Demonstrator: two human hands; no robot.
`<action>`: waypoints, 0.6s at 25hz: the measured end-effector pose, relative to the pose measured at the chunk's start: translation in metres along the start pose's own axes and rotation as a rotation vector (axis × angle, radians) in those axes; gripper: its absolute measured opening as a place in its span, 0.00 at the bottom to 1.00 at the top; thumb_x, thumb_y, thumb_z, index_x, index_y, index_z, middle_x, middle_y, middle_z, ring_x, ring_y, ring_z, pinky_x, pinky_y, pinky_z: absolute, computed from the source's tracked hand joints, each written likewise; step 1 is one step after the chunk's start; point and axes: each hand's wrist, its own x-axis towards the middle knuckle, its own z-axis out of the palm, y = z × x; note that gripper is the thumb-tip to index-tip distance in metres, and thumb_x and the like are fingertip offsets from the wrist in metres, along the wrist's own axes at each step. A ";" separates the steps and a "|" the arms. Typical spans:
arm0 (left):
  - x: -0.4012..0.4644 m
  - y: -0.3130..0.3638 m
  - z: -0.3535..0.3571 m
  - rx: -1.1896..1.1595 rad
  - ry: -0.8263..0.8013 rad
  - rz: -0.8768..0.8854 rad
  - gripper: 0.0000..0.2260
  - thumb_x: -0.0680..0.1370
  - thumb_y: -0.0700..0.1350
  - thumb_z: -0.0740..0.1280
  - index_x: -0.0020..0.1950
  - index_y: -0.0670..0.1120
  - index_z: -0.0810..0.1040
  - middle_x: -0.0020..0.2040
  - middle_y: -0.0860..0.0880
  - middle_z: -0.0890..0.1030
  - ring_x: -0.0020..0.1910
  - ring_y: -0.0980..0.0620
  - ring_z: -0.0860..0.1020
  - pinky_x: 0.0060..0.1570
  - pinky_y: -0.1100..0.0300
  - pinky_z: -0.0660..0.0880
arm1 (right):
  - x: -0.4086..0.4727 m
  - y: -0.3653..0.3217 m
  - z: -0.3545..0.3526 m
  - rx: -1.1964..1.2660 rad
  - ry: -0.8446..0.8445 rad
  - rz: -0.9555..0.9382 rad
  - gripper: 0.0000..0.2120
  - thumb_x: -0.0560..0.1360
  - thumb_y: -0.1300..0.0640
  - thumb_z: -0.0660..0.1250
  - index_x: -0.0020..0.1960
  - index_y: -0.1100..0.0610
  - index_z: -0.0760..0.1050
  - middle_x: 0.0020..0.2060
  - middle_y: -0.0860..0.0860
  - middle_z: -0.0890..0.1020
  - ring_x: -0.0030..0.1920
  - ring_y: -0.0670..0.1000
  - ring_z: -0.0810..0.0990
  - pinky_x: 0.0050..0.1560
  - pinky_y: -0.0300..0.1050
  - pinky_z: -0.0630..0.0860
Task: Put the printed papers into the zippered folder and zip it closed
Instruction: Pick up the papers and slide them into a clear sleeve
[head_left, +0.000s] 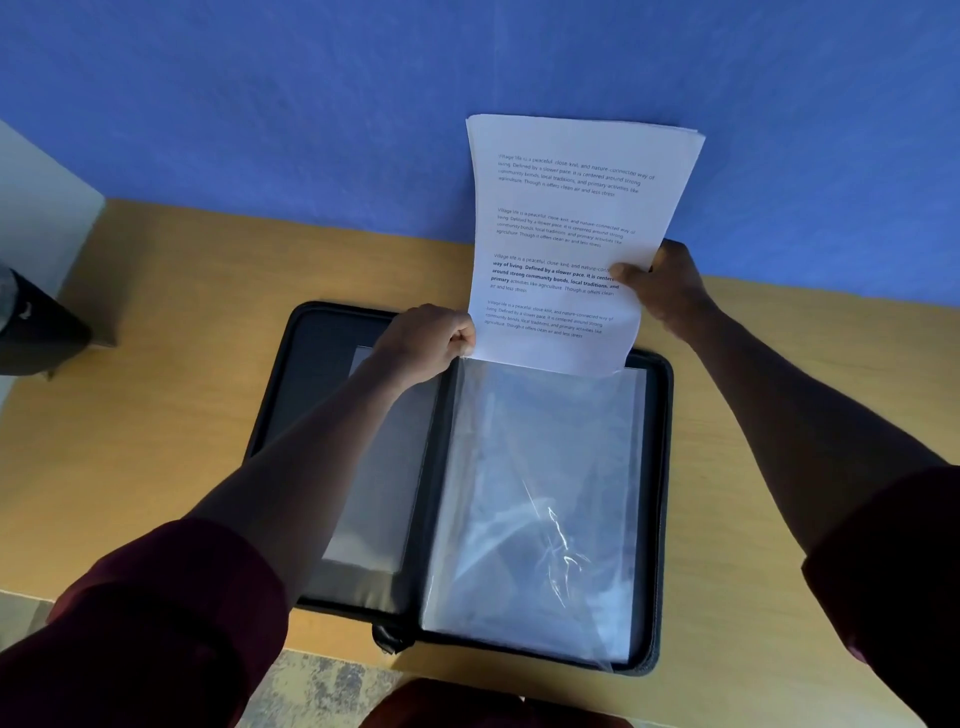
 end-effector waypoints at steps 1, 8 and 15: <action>-0.001 -0.001 0.004 -0.020 0.010 -0.002 0.04 0.76 0.41 0.68 0.45 0.50 0.81 0.41 0.57 0.83 0.39 0.54 0.80 0.41 0.58 0.75 | -0.001 0.000 0.001 -0.003 0.003 0.003 0.19 0.72 0.57 0.74 0.61 0.58 0.79 0.56 0.55 0.84 0.55 0.55 0.83 0.61 0.57 0.78; -0.010 -0.012 0.021 -0.391 0.105 -0.136 0.09 0.76 0.34 0.68 0.54 0.44 0.79 0.44 0.52 0.84 0.41 0.56 0.82 0.45 0.61 0.78 | -0.004 0.006 -0.003 0.030 -0.009 0.013 0.19 0.71 0.56 0.75 0.61 0.58 0.79 0.56 0.54 0.84 0.55 0.54 0.83 0.61 0.57 0.78; -0.016 -0.016 0.034 -0.403 0.111 -0.188 0.08 0.70 0.42 0.78 0.47 0.50 0.84 0.45 0.53 0.79 0.38 0.56 0.75 0.44 0.59 0.74 | -0.007 0.002 -0.004 0.048 -0.009 0.012 0.19 0.73 0.57 0.74 0.62 0.59 0.78 0.56 0.54 0.84 0.56 0.54 0.82 0.61 0.55 0.78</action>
